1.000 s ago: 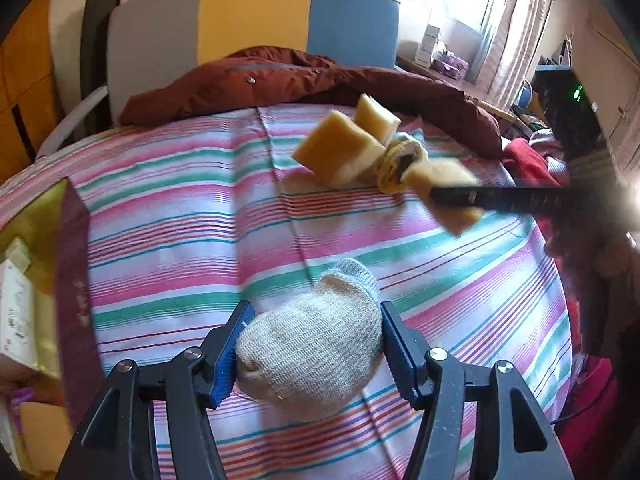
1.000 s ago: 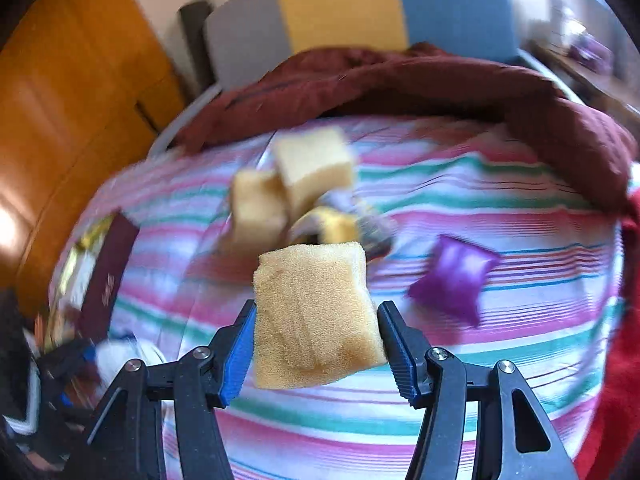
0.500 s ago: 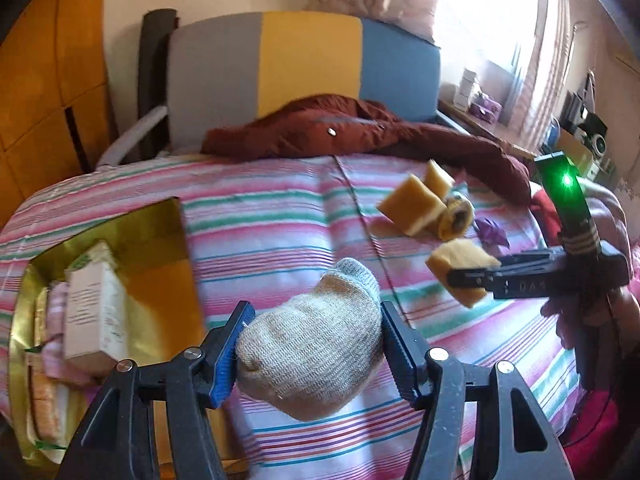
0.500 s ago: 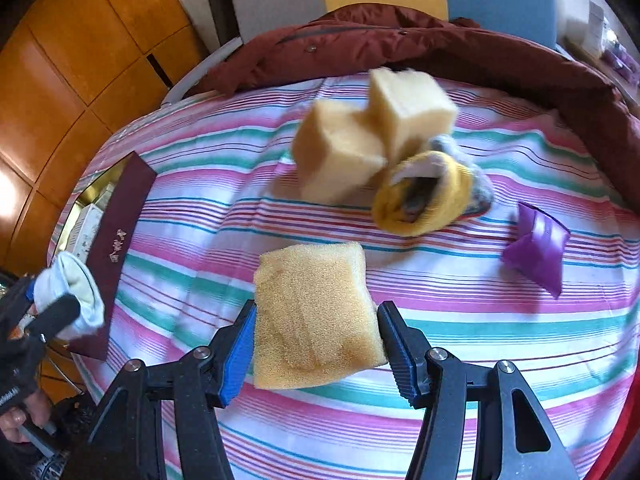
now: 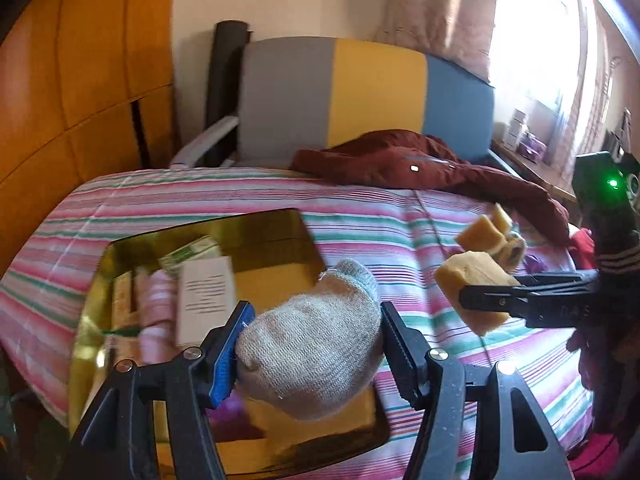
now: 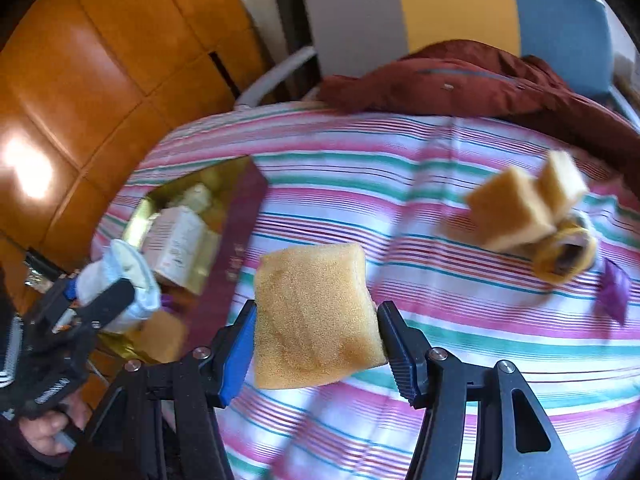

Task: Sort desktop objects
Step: 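Carry the white sock and yellow sponge over the gold tray with both tools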

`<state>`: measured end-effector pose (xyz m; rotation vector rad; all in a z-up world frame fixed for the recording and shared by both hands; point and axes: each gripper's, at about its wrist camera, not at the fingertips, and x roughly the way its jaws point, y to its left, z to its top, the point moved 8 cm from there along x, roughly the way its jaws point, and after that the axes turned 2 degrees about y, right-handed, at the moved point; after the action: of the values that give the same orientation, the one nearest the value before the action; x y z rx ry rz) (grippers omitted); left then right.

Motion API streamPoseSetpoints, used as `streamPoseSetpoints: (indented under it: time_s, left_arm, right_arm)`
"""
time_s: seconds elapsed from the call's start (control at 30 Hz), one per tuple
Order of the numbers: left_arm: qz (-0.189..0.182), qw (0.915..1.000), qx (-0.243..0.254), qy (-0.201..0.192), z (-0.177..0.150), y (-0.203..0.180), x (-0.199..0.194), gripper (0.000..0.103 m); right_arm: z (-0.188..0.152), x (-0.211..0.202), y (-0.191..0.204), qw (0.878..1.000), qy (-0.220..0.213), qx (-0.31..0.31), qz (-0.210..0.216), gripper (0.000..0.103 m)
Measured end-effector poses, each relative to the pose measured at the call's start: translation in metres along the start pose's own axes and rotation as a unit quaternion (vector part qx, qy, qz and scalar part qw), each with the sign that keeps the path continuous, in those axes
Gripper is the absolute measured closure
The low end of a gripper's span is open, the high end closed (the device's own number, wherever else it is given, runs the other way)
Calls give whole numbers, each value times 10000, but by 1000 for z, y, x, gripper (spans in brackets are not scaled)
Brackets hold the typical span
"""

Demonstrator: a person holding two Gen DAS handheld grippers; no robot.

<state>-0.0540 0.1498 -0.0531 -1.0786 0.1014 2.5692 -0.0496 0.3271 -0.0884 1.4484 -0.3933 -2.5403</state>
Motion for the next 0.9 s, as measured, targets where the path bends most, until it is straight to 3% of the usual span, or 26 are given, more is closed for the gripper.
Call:
streamPoseSetpoints:
  time_s: [0.43,0.57,0.9]
  left_arm:
    - [468,9977,-494,-76,-21,74,-19,39]
    - [561,9965,-612,-86,-27,88,-24,39]
    - [638,9954,-718,-5,-39,104,-22,39]
  right_arm:
    - [-16,22,100,9966,-59,115,817,43]
    - [-24,24,121,9964,-104,24,836,43]
    - [-24,32,144,9985,-231,-293,394,43]
